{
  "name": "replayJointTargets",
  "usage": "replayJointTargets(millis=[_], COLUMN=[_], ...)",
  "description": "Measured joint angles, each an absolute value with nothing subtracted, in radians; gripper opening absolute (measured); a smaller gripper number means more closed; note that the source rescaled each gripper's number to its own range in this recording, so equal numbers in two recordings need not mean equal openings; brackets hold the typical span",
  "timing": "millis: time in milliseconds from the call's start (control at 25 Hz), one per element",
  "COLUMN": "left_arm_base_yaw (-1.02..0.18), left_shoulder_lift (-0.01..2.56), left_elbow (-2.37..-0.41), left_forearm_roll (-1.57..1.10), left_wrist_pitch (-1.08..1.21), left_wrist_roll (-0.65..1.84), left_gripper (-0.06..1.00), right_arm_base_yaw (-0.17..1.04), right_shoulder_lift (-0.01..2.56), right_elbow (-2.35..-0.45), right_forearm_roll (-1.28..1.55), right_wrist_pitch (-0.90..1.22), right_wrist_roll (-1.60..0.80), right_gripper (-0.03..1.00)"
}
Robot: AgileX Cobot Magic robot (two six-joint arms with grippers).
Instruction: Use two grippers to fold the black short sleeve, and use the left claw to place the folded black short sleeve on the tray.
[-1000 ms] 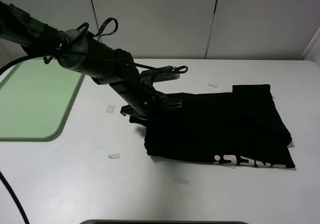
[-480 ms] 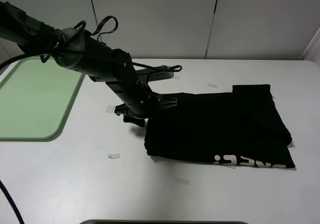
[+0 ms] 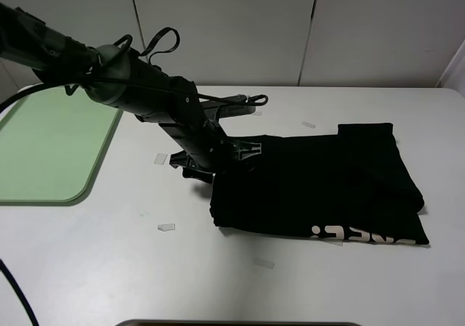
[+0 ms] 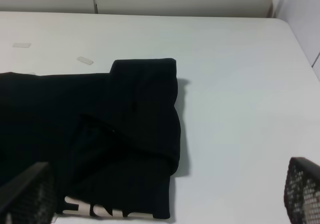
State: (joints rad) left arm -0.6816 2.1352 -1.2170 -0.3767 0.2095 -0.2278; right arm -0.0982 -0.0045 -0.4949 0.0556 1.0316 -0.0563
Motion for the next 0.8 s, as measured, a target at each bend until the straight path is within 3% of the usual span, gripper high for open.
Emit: replayJointTargets(millis=[400, 800], left_arm_base_yaw=[-0.705, -0.702], left_shoulder_lift=[2.137, 2.143], left_elbow=[-1.217, -1.211], left_forearm_roll=[-0.347, -0.319], left_wrist_pitch=[0.185, 0.191], left_wrist_roll=[-0.231, -0.231], left_gripper=[0.8, 0.45], right_arm_base_yaw=[-0.098, -0.098], right_shoulder_lift=[-0.004, -0.004], right_elbow=[-0.495, -0.495], right_forearm_roll=[0.056, 0.057], right_wrist_pitch=[1.032, 1.032], right_wrist_roll=[-0.056, -0.056], right_gripper=[1.0, 1.0])
